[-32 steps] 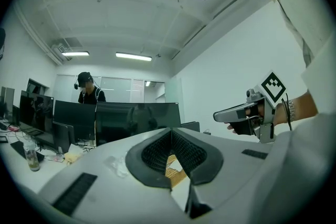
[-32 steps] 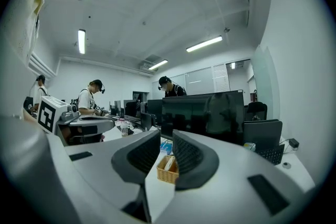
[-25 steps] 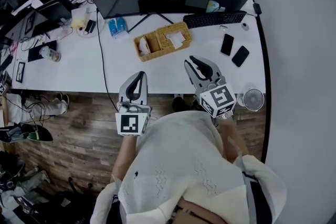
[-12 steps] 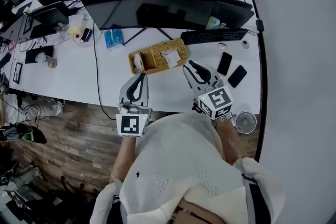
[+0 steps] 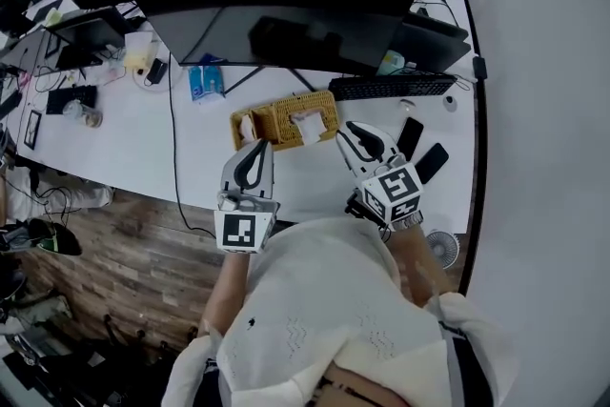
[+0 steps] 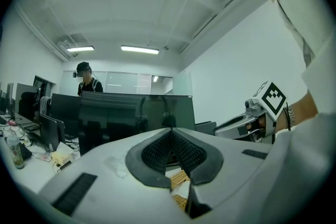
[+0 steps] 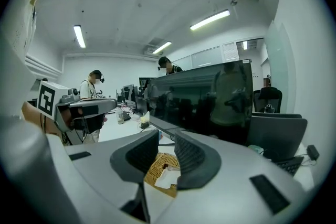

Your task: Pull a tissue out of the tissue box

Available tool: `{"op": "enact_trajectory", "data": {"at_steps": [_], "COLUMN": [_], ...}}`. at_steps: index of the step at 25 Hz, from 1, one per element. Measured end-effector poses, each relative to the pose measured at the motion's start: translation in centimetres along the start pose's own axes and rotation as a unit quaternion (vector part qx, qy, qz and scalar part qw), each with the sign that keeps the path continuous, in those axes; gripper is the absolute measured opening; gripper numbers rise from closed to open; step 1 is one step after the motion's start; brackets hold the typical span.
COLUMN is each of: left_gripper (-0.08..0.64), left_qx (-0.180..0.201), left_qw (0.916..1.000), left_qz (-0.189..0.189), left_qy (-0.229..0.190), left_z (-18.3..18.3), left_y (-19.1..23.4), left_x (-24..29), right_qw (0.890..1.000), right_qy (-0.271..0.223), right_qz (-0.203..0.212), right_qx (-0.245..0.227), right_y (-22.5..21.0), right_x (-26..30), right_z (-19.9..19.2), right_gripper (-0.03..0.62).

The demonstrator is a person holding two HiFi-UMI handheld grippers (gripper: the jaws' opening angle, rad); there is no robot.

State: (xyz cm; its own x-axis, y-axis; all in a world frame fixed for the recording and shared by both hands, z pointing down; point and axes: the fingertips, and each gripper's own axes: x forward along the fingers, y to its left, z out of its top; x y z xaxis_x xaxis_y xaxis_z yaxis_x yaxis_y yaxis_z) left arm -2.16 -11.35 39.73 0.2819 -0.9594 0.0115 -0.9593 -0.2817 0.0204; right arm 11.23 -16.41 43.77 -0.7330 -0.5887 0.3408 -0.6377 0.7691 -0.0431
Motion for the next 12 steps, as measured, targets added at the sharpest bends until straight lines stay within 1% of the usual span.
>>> {"op": "enact_trajectory", "data": {"at_steps": [6,8,12], "left_gripper": [0.014,0.014,0.014], "left_qx": [-0.001,0.001,-0.009], "left_qw": [0.9998,0.9996,0.9986], "left_qz": [-0.013,-0.025,-0.049], "left_qy": [0.013,0.014,0.018], "left_z": [-0.9,-1.2,-1.3], "left_y": [1.1,1.5,2.0], "left_x": [0.9,1.1,2.1], "right_qw": [1.0,1.0,0.999], "right_qy": [0.011,0.013,0.021], "right_qz": [-0.01,-0.019,-0.036], "right_qx": [0.012,0.013,0.013], "right_y": [-0.5,-0.5,-0.3], "right_x": [1.8,2.3,3.0], "right_z": [-0.5,-0.4,-0.2], "right_gripper": [0.097,0.098,0.101]}}
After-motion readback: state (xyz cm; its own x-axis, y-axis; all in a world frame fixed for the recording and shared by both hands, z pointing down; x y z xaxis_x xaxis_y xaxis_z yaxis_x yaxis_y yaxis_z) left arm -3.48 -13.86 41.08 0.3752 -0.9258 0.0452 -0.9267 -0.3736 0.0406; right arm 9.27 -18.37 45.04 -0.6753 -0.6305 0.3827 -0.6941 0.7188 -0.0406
